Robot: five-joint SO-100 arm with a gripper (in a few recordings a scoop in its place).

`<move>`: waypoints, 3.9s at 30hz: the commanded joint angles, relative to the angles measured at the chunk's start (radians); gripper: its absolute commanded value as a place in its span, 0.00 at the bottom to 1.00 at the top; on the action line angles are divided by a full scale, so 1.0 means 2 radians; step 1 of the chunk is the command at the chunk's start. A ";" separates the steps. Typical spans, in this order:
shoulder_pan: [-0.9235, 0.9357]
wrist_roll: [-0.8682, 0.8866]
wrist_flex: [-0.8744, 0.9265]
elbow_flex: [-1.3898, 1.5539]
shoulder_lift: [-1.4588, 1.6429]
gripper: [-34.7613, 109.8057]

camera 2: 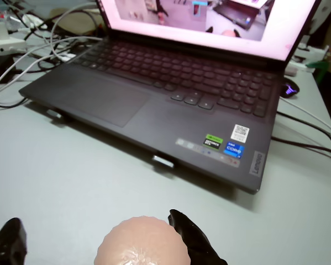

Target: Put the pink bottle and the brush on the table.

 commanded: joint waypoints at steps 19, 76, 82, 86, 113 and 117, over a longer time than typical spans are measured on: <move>-0.001 -0.035 0.307 -0.084 0.164 0.61; -0.457 -0.050 0.762 -0.367 0.268 0.57; -0.544 -0.050 0.732 -0.357 0.252 0.58; -0.588 -0.050 0.701 -0.354 0.228 0.58; -0.791 -0.050 0.449 -0.423 -0.059 0.53; -0.814 -0.050 0.421 -0.458 -0.107 0.53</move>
